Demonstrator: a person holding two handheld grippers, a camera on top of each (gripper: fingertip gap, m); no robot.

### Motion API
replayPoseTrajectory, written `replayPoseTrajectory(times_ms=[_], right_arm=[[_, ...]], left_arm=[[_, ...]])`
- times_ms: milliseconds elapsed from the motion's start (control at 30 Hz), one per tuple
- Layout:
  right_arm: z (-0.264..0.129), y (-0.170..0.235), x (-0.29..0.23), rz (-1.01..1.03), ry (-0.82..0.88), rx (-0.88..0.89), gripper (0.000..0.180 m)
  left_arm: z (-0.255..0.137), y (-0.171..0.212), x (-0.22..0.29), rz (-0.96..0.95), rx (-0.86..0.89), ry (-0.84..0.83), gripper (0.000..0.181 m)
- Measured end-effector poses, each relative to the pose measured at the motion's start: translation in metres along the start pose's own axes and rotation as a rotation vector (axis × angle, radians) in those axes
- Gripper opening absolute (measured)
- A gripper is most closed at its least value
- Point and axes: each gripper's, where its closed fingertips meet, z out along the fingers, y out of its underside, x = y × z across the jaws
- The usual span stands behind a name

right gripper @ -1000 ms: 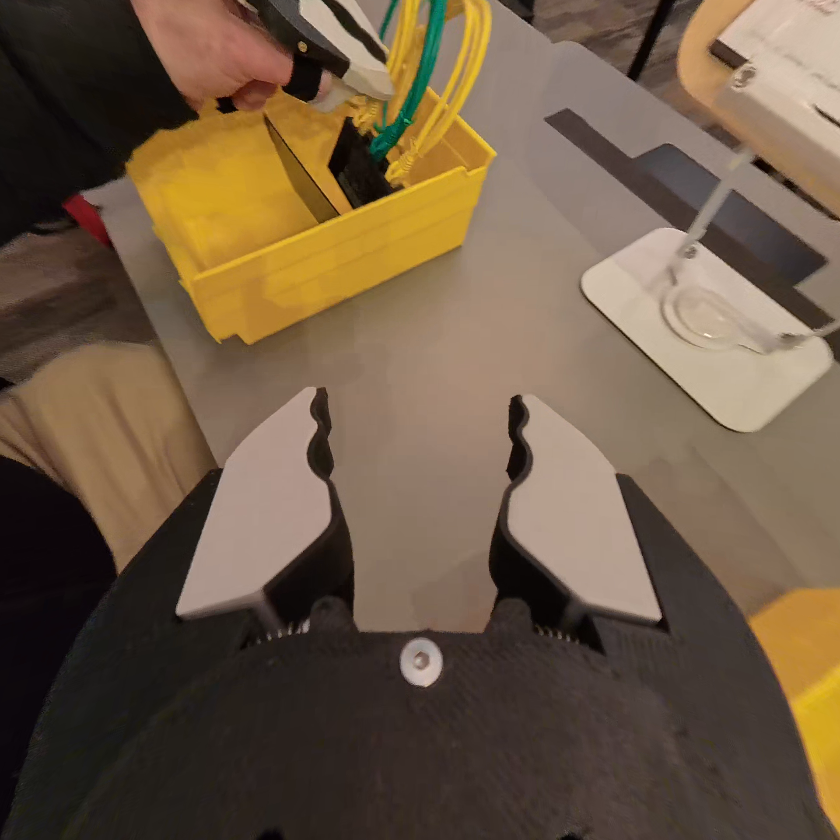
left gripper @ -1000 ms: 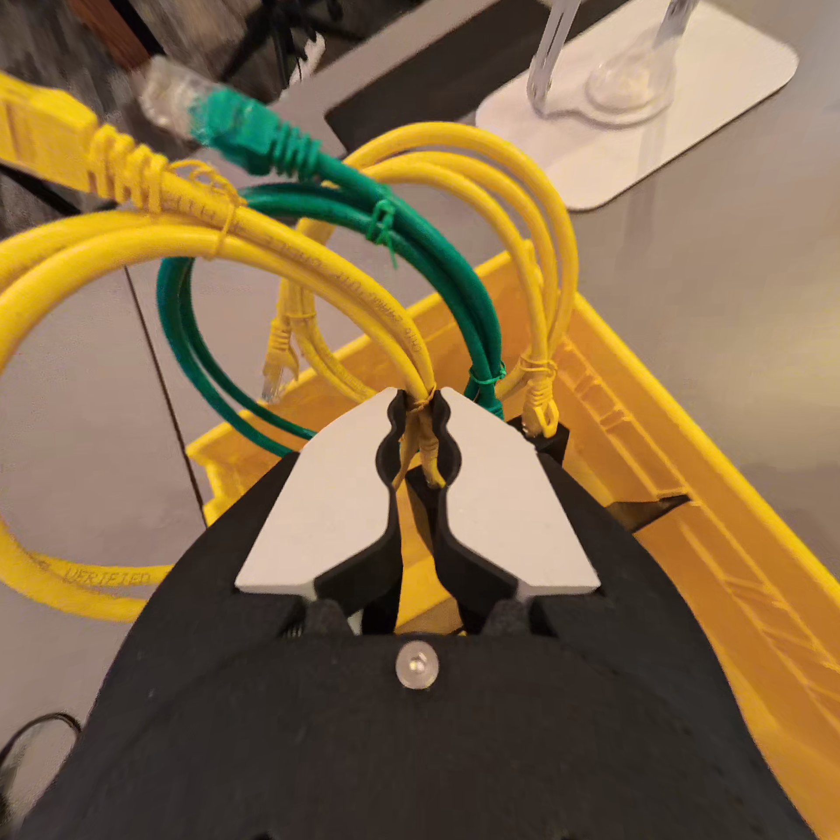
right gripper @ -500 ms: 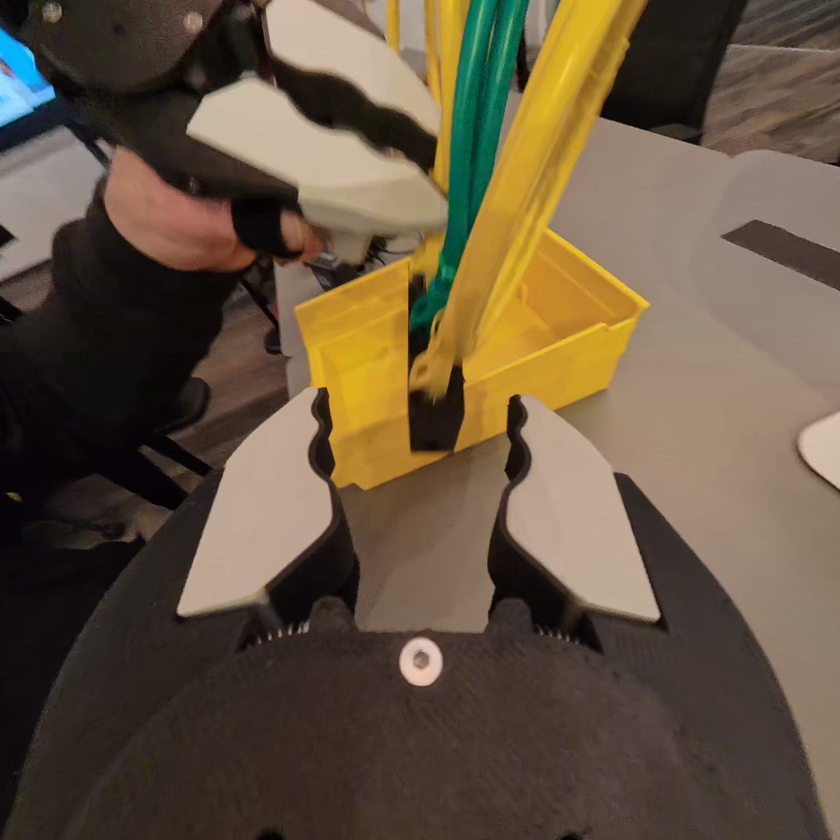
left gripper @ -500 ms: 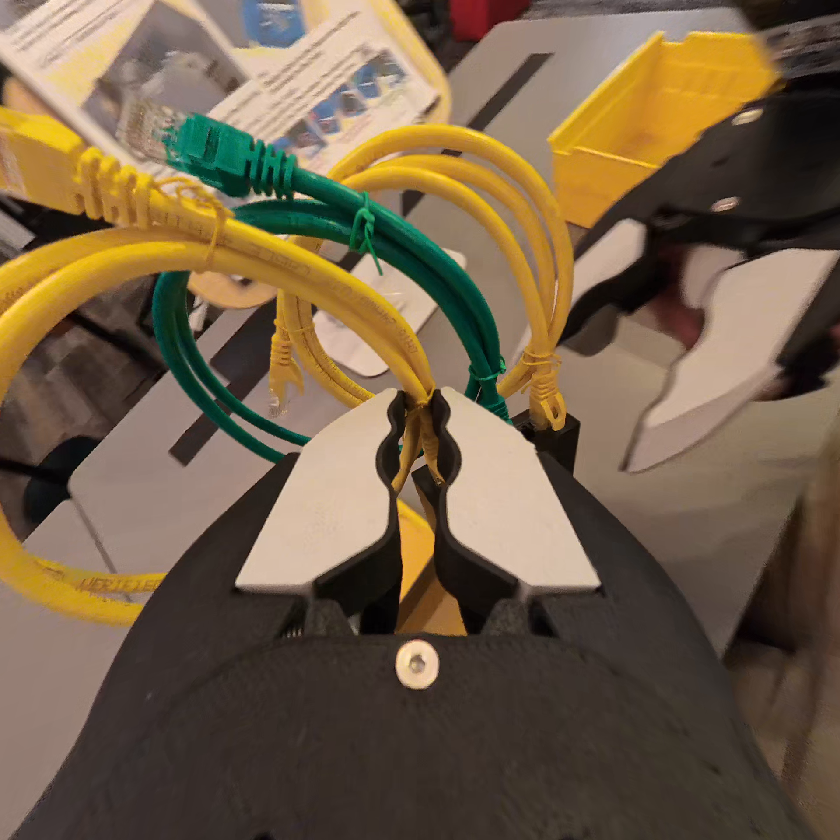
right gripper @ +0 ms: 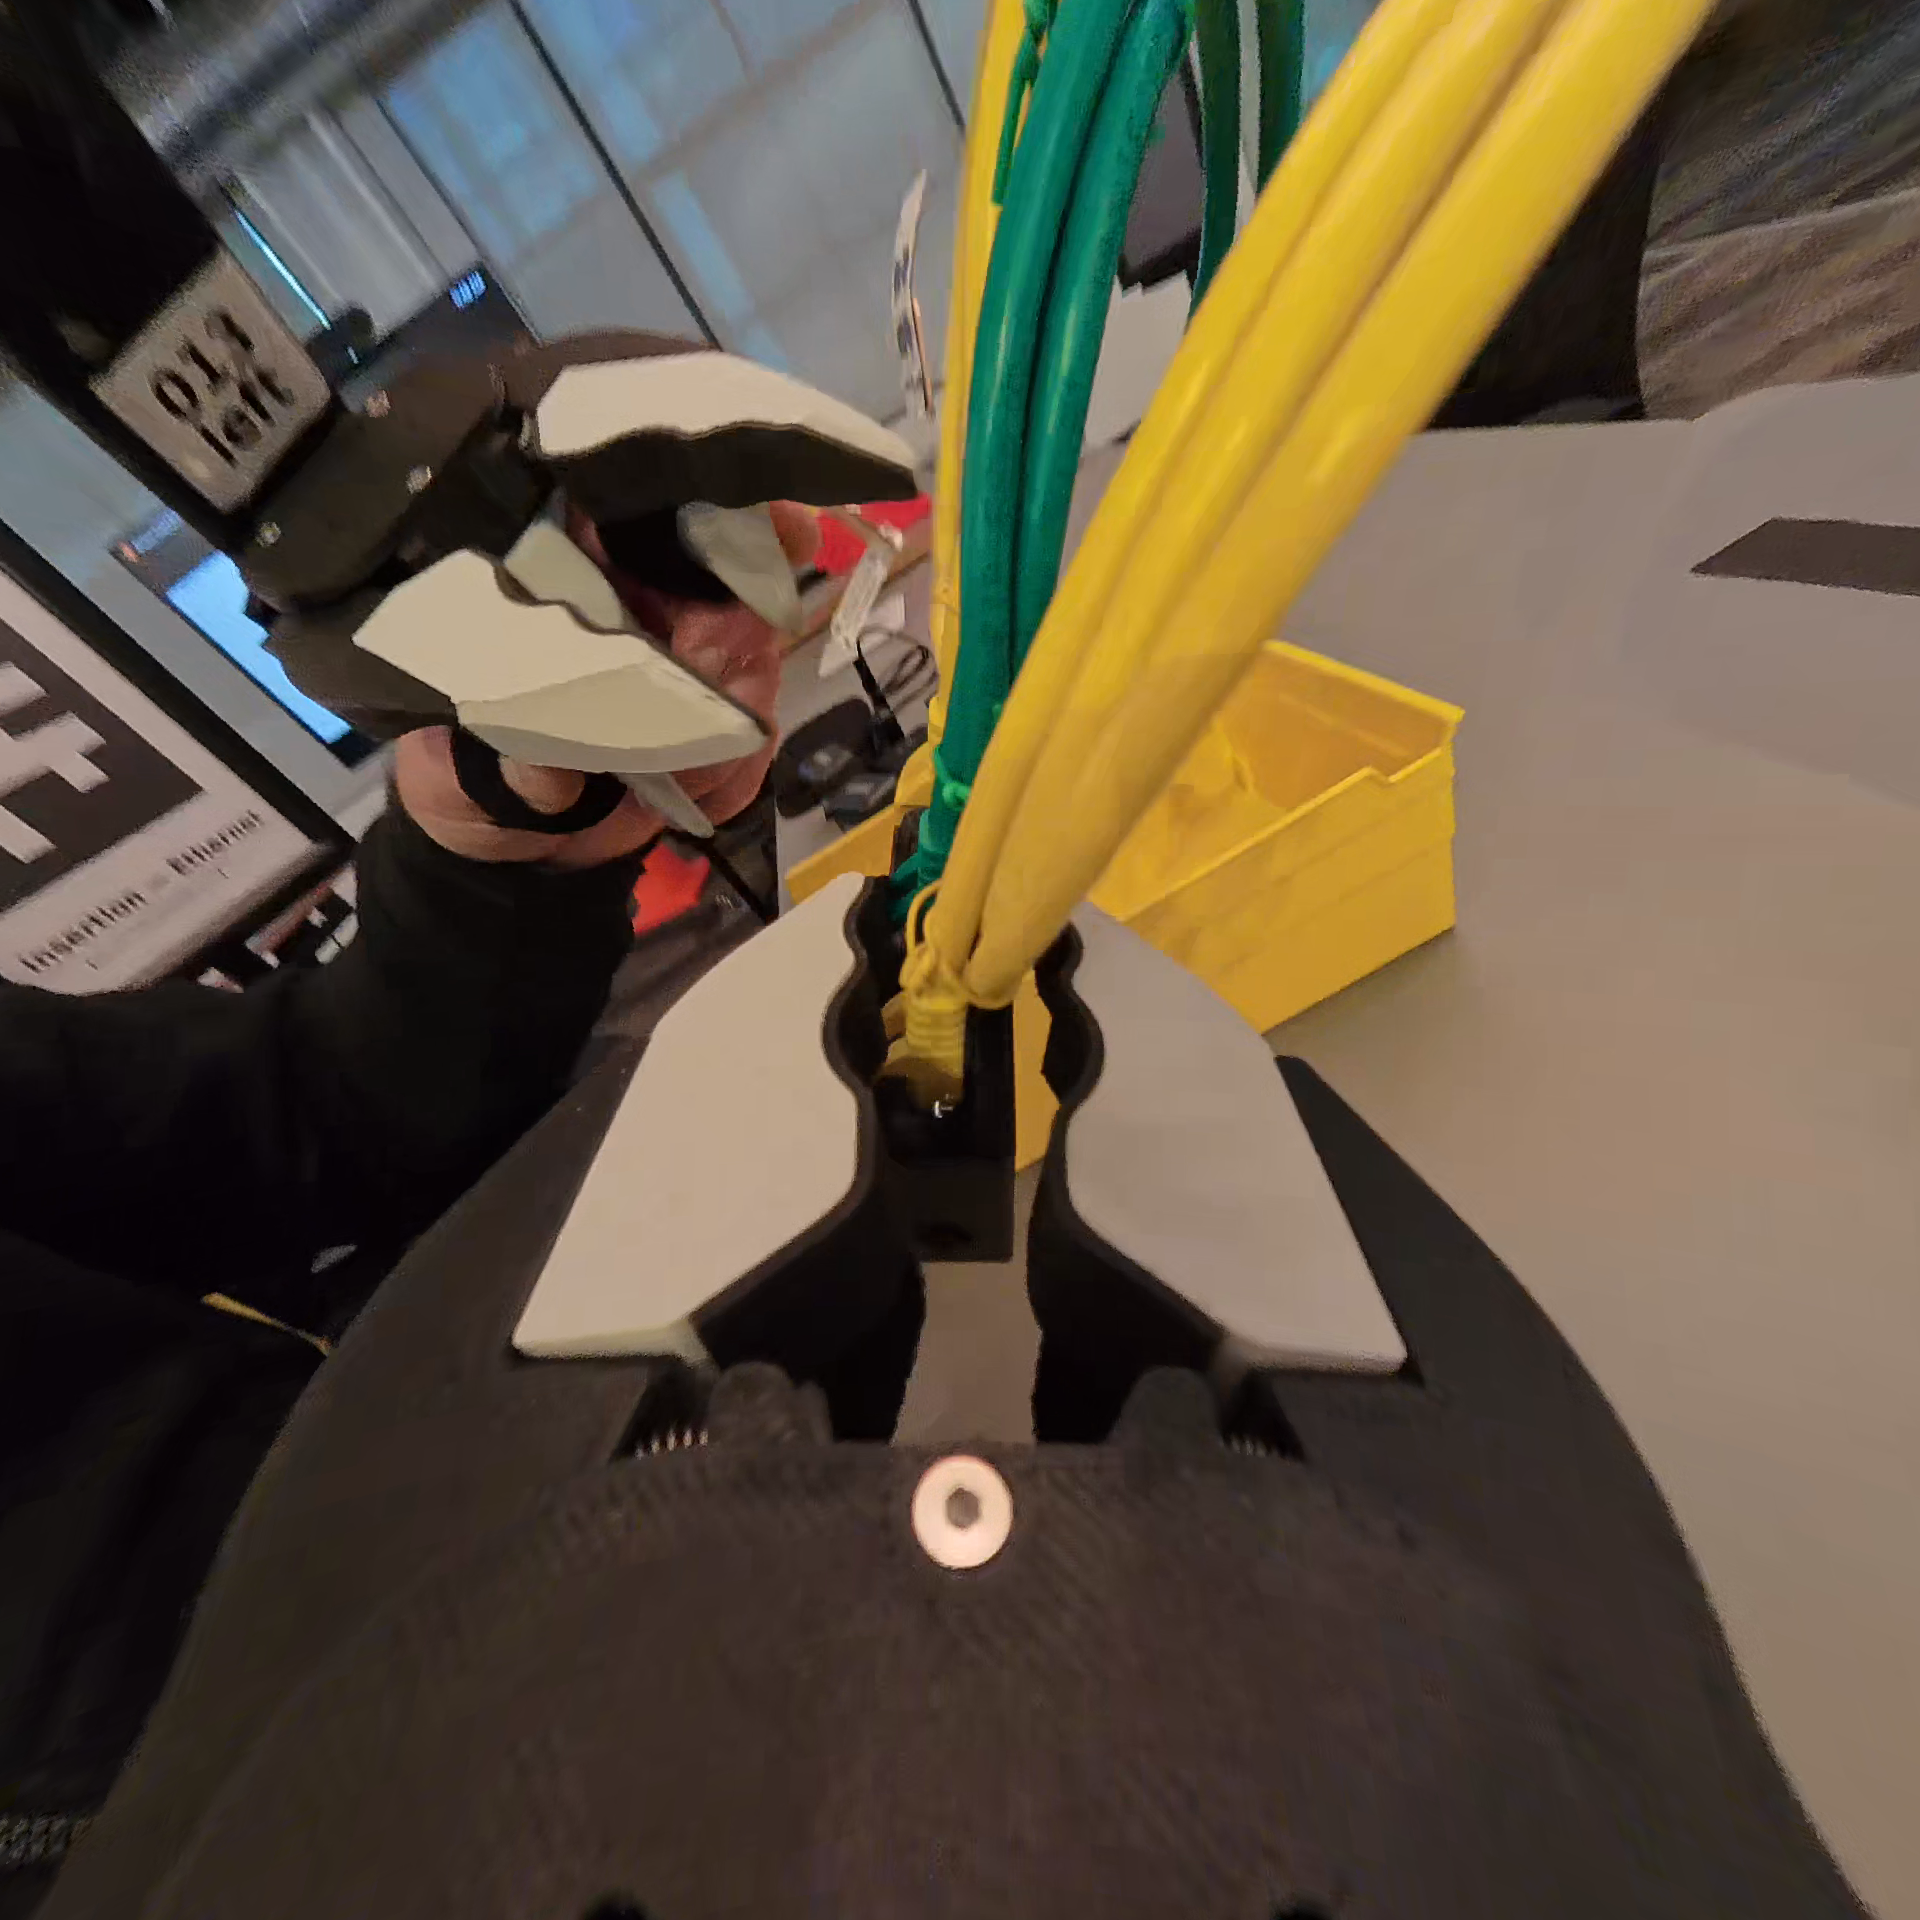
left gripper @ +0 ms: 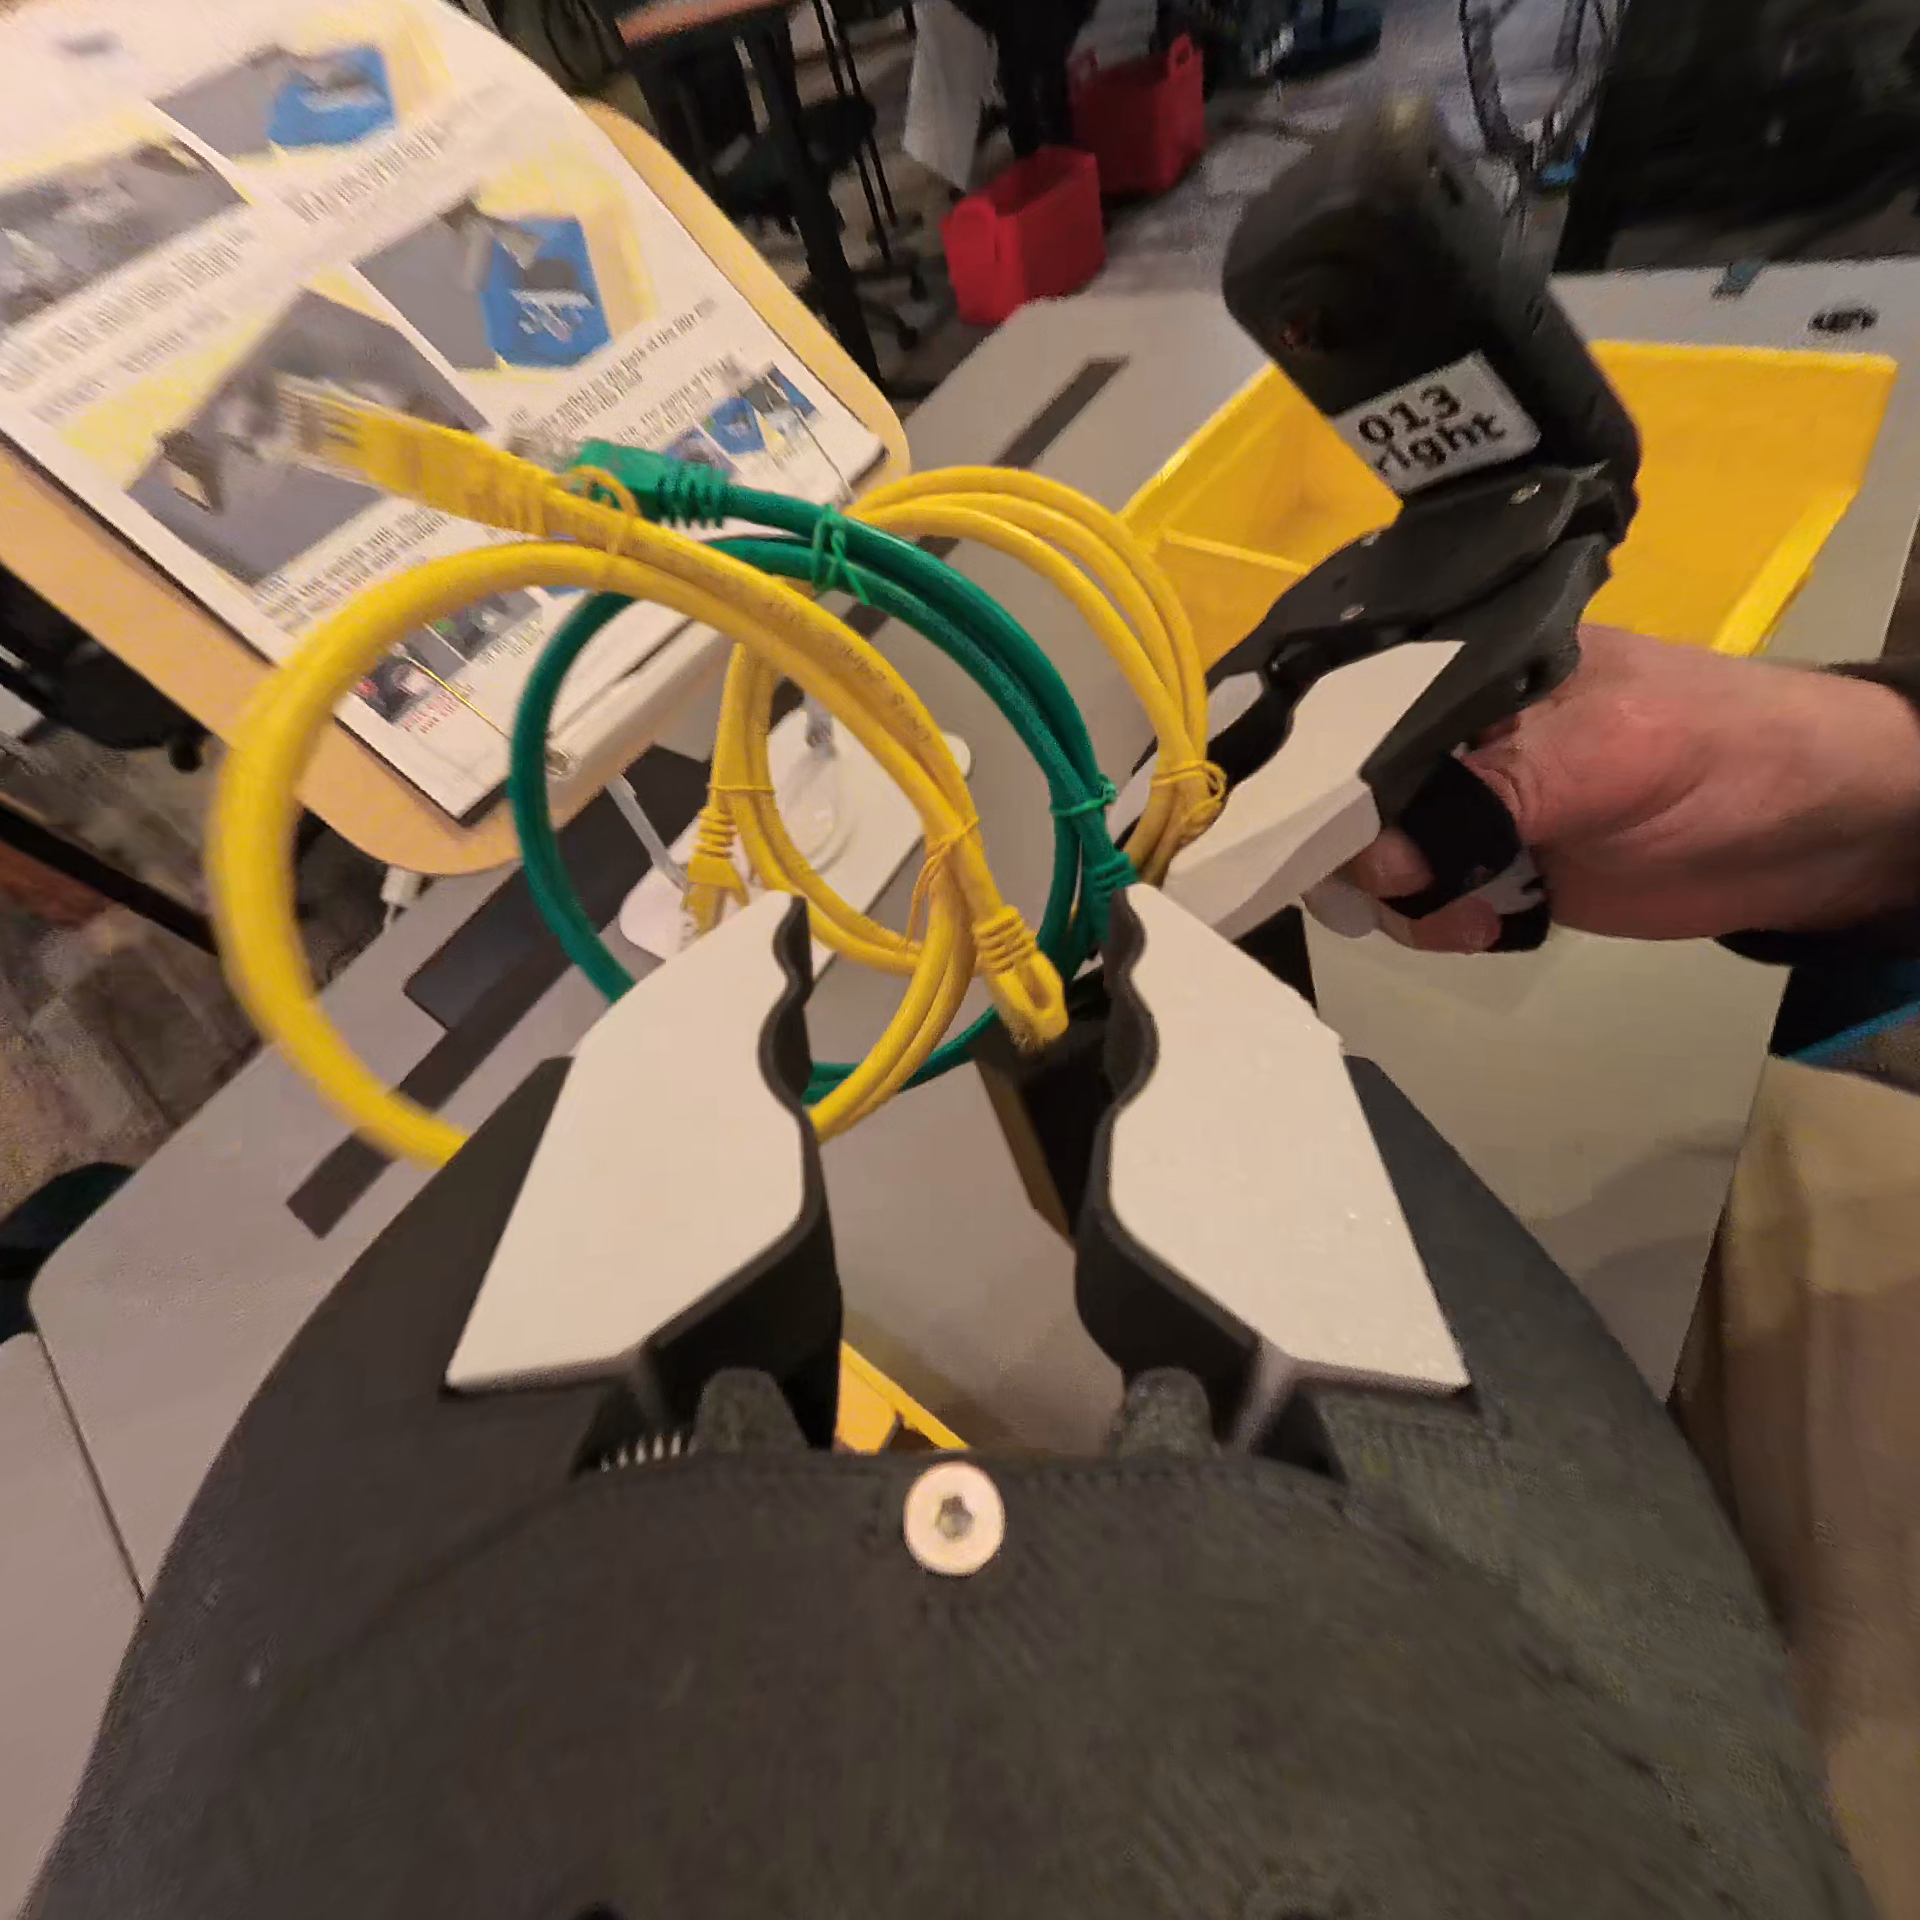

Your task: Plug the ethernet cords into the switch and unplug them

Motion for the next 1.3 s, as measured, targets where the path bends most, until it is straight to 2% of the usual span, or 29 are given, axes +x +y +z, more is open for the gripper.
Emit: replayPoseTrajectory(times_ms=[100, 233, 333, 400, 467, 600, 867, 933, 1000, 1133, 1300], right_arm=[[-0.014, -0.013, 0.004, 0.025, -0.018, 0.072, 0.027], [-0.032, -0.034, 0.002, 0.054, -0.069, 0.201, 0.027], [-0.038, -0.043, -0.004, 0.068, -0.107, 0.256, 0.026], [-0.037, -0.045, -0.010, 0.084, -0.142, 0.272, 0.026], [-0.030, -0.042, -0.016, 0.094, -0.168, 0.262, 0.027], [-0.018, -0.035, -0.025, 0.123, -0.219, 0.256, 0.028], [-0.020, -0.033, -0.026, 0.066, -0.205, 0.203, 0.036], [-0.022, -0.024, -0.024, 0.085, -0.237, 0.149, 0.031], [-0.022, -0.016, -0.023, 0.143, -0.290, 0.113, 0.036], [-0.017, -0.009, -0.024, 0.131, -0.301, 0.090, 0.034], [-0.017, -0.011, -0.027, 0.100, -0.297, 0.101, 0.023]], left_arm=[[-0.007, 0.007, -0.002, -0.076, 0.062, -0.015, 0.043], [0.010, 0.030, 0.021, -0.301, 0.085, 0.128, 0.054], [0.030, 0.035, 0.044, -0.460, 0.104, 0.254, 0.075], [0.038, 0.031, 0.065, -0.538, 0.134, 0.378, 0.074], [0.037, 0.019, 0.072, -0.589, 0.221, 0.432, 0.068], [0.022, 0.006, 0.065, -0.726, 0.385, 0.523, 0.036], [0.004, -0.005, 0.054, -0.710, 0.466, 0.531, 0.030], [0.002, -0.004, 0.048, -0.725, 0.470, 0.519, 0.030], [0.002, -0.002, 0.043, -0.750, 0.480, 0.503, 0.030], [0.002, 0.000, 0.038, -0.784, 0.499, 0.506, 0.030], [0.002, -0.002, 0.040, -0.784, 0.515, 0.505, 0.030]])
